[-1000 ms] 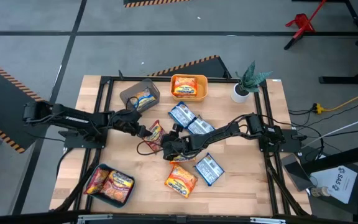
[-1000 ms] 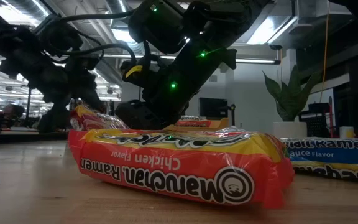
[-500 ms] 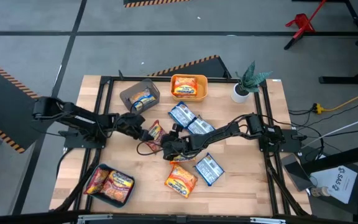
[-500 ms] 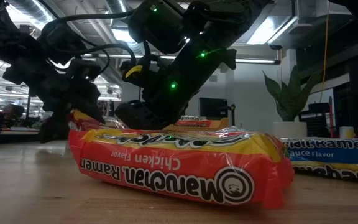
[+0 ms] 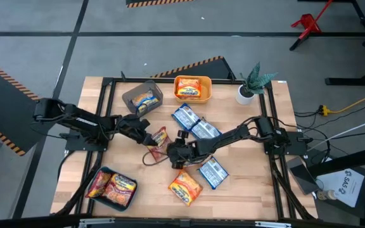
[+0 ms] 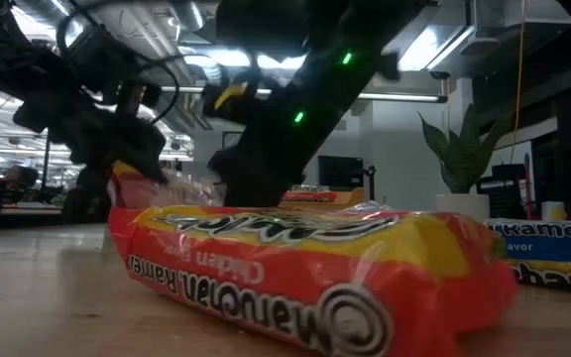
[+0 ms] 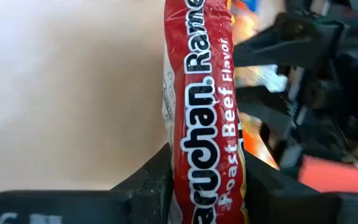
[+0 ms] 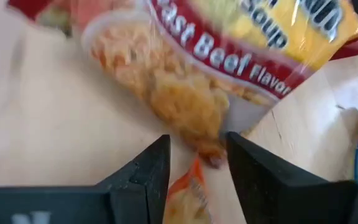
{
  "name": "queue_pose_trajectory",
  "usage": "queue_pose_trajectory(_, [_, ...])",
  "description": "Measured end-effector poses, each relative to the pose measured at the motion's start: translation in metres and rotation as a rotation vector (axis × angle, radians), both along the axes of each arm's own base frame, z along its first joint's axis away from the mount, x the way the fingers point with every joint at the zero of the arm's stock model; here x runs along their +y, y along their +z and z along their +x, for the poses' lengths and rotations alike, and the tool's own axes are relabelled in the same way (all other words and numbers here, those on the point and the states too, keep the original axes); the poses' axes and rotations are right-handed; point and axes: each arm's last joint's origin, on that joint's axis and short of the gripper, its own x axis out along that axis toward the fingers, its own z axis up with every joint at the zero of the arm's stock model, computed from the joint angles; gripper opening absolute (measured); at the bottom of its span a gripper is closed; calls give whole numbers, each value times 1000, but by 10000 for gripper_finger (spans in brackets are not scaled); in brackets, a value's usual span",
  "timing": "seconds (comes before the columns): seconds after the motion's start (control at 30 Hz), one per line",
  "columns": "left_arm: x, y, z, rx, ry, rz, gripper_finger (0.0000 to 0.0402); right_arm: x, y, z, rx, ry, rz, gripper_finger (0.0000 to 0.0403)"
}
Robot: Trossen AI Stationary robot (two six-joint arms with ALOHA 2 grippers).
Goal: Sort Maruchan noodles
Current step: Put the pack of red ramen noodle soup into the teal blue bin
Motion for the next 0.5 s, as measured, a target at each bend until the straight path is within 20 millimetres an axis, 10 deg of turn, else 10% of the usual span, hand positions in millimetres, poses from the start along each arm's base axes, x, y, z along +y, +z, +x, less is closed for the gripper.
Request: queue_pose_trajectory(0.5, [4, 35, 3, -102, -154, -65, 108, 36, 72, -43, 33, 31, -159, 149])
